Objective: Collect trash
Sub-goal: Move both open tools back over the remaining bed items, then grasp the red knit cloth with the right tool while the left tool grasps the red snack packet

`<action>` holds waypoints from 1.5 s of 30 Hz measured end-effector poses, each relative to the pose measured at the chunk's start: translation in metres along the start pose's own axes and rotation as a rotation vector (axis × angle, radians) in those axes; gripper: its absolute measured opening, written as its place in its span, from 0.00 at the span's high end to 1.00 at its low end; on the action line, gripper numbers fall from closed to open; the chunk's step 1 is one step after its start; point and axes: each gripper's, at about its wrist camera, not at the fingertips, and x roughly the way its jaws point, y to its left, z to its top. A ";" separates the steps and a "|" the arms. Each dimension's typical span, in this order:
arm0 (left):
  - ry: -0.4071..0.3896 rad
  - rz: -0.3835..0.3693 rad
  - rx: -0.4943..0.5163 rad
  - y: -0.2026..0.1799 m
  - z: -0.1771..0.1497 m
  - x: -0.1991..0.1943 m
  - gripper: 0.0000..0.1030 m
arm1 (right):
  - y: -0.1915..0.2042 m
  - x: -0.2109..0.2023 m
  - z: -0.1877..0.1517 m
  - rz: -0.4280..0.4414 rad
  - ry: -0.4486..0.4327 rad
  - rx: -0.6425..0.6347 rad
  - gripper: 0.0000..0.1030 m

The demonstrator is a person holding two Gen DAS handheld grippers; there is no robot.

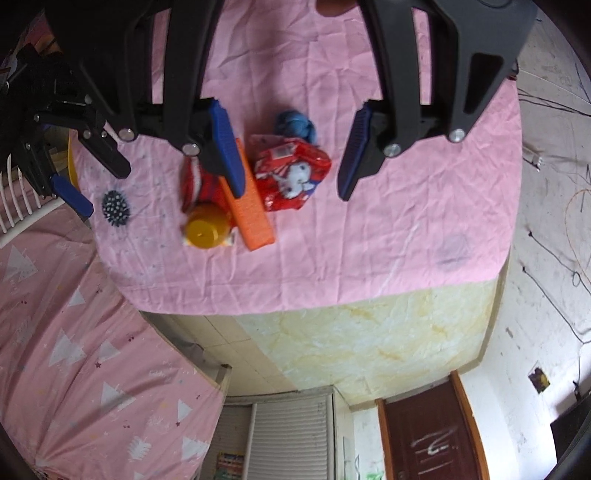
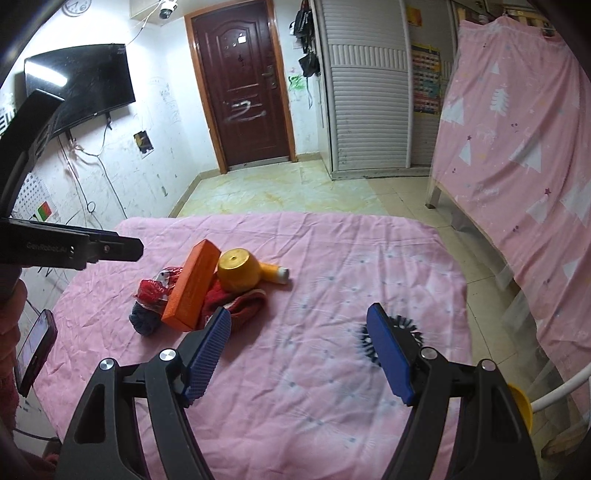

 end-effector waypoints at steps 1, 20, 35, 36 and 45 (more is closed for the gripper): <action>0.008 -0.005 -0.004 0.003 -0.001 0.003 0.52 | 0.003 0.003 0.000 0.004 0.005 -0.005 0.32; 0.075 -0.066 -0.076 0.029 -0.004 0.030 0.51 | 0.028 0.029 0.005 0.019 0.051 -0.042 0.32; 0.135 -0.108 -0.104 0.036 0.000 0.054 0.51 | 0.040 0.062 0.007 0.065 0.129 -0.051 0.32; 0.141 -0.114 -0.106 0.035 0.000 0.057 0.51 | 0.042 0.064 0.007 0.069 0.136 -0.054 0.32; 0.139 -0.144 -0.106 0.031 -0.005 0.068 0.63 | 0.047 0.082 0.006 0.079 0.176 -0.069 0.32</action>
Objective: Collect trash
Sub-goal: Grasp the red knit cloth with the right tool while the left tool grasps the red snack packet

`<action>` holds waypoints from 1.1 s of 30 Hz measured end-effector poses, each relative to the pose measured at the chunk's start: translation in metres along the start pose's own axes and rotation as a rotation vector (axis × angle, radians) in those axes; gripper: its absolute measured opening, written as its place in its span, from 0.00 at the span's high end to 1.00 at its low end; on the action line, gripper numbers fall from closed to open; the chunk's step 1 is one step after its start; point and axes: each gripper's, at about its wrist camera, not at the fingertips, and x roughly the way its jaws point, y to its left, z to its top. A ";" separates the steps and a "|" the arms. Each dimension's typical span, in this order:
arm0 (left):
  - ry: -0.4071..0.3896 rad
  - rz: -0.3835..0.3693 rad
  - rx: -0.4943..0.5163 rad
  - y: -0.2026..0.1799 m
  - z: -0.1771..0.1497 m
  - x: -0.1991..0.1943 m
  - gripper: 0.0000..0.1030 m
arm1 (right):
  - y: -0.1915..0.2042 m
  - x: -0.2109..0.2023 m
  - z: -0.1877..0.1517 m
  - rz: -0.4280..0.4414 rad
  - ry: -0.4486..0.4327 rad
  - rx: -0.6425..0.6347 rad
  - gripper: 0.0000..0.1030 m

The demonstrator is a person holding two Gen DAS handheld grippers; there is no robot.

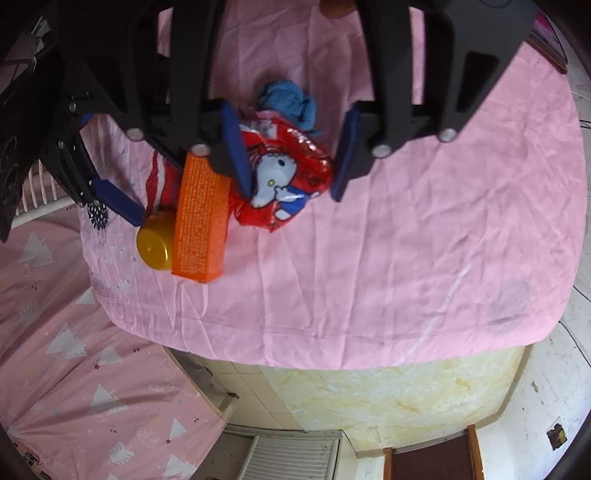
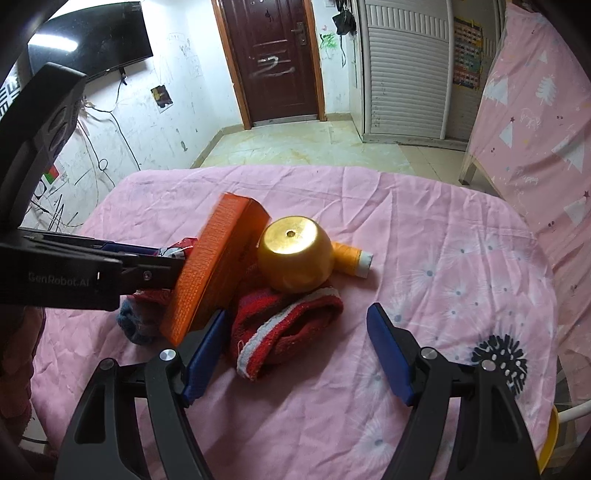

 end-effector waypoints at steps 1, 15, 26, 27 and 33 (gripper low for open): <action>-0.002 -0.002 -0.002 0.000 0.000 0.000 0.68 | 0.001 0.001 0.000 0.003 0.001 -0.002 0.32; -0.058 0.034 0.029 -0.009 -0.011 -0.020 0.75 | 0.007 -0.026 -0.006 0.079 -0.059 -0.021 0.86; -0.158 0.069 0.039 -0.013 -0.026 -0.069 0.75 | -0.002 -0.092 -0.023 0.062 -0.172 0.005 0.86; -0.166 0.071 0.042 -0.014 -0.027 -0.073 0.75 | -0.002 -0.094 -0.023 0.060 -0.177 0.008 0.86; -0.195 0.071 0.064 -0.030 -0.034 -0.088 0.74 | -0.015 -0.118 -0.035 0.043 -0.220 0.033 0.86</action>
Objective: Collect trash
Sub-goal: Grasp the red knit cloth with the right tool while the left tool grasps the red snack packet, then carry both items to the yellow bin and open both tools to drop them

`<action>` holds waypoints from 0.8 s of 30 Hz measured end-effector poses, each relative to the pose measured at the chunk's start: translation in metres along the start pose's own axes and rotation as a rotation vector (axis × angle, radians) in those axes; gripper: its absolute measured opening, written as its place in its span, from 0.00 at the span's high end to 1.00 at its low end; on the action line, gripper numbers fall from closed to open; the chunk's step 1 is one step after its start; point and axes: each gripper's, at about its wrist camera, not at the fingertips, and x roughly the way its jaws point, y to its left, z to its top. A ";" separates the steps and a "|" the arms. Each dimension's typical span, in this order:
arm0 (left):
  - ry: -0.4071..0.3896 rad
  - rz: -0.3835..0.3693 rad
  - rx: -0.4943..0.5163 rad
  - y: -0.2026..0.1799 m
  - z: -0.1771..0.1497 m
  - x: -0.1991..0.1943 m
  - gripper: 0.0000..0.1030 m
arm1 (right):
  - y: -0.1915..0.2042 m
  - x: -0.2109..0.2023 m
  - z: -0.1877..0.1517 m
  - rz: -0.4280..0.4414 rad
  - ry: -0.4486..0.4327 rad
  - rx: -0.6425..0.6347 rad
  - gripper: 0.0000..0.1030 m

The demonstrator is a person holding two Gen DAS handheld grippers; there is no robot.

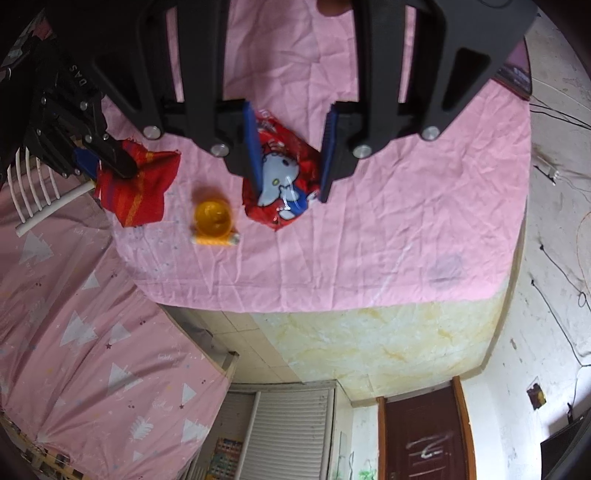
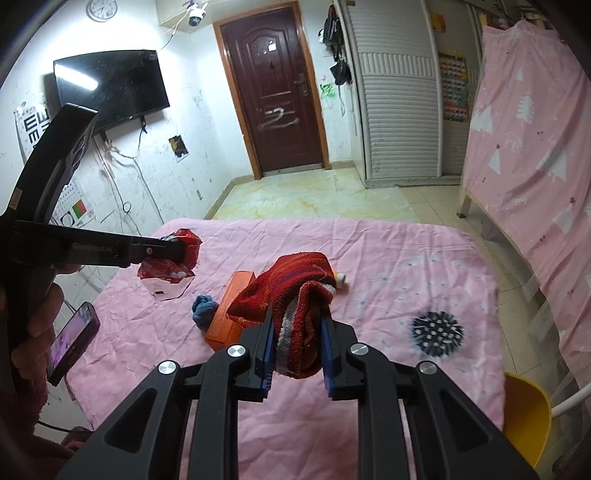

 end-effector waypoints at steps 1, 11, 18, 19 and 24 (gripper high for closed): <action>-0.005 -0.001 0.007 -0.004 -0.001 -0.003 0.74 | -0.003 -0.005 -0.001 -0.002 -0.008 0.005 0.86; -0.017 -0.013 0.086 -0.057 -0.006 -0.011 0.74 | -0.032 -0.042 -0.014 -0.032 -0.074 0.075 0.86; -0.009 -0.027 0.154 -0.107 -0.012 -0.006 0.74 | -0.073 -0.067 -0.034 -0.069 -0.106 0.138 0.86; -0.007 -0.030 0.164 -0.113 -0.013 -0.005 0.74 | -0.080 -0.071 -0.037 -0.077 -0.112 0.151 0.86; 0.003 -0.051 0.222 -0.154 -0.019 0.002 0.74 | -0.113 -0.089 -0.055 -0.119 -0.129 0.208 0.86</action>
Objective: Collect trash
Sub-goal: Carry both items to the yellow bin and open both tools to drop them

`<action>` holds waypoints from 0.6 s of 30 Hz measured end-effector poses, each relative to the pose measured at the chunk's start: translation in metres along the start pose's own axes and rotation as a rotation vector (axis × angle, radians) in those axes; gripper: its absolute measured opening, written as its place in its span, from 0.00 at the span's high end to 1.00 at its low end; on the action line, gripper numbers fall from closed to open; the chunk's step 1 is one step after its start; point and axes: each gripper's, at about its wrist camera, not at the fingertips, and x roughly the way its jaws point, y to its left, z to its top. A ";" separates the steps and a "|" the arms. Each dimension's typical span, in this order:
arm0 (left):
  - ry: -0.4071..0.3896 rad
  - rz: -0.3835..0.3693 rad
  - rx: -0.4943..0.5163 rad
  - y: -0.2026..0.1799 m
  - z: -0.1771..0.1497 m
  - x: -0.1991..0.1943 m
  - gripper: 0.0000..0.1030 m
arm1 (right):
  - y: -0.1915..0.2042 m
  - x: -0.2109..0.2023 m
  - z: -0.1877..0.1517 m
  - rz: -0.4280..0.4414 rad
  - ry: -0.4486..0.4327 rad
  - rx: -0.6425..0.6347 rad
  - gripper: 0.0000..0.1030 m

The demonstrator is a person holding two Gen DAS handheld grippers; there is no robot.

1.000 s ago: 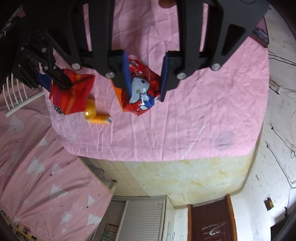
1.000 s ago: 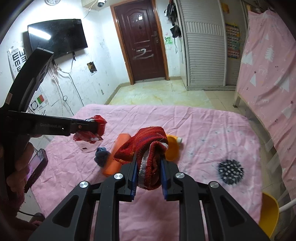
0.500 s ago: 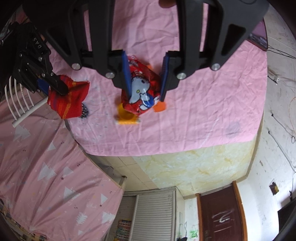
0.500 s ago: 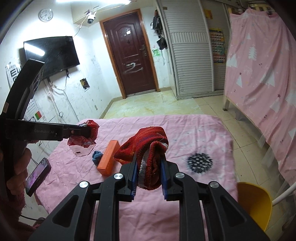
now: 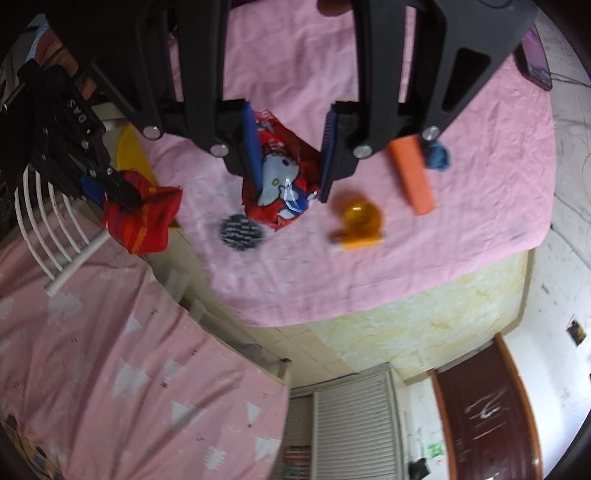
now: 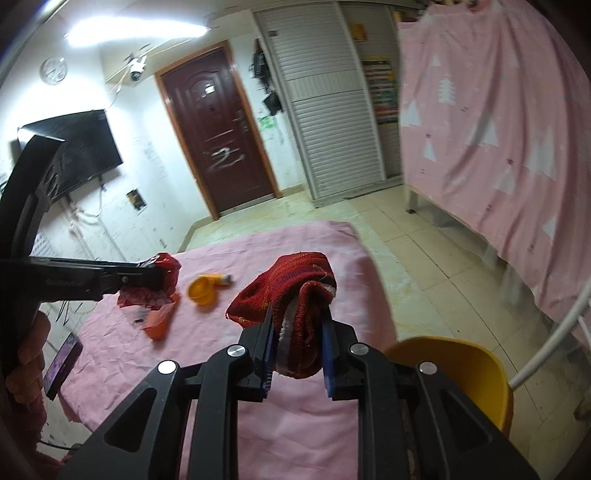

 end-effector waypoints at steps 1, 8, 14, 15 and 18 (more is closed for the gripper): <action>0.003 -0.009 0.014 -0.011 0.001 0.003 0.74 | -0.009 -0.004 -0.003 -0.014 -0.002 0.013 0.86; 0.025 -0.068 0.083 -0.072 0.002 0.022 0.74 | -0.059 -0.018 -0.020 -0.099 0.001 0.074 0.86; 0.048 -0.138 0.104 -0.120 0.002 0.045 0.74 | -0.092 -0.021 -0.034 -0.162 0.020 0.105 0.86; 0.056 -0.150 0.109 -0.129 0.001 0.051 0.74 | -0.097 -0.020 -0.036 -0.170 0.026 0.109 0.86; 0.073 -0.164 0.120 -0.146 -0.001 0.062 0.74 | -0.111 -0.017 -0.044 -0.190 0.055 0.126 0.86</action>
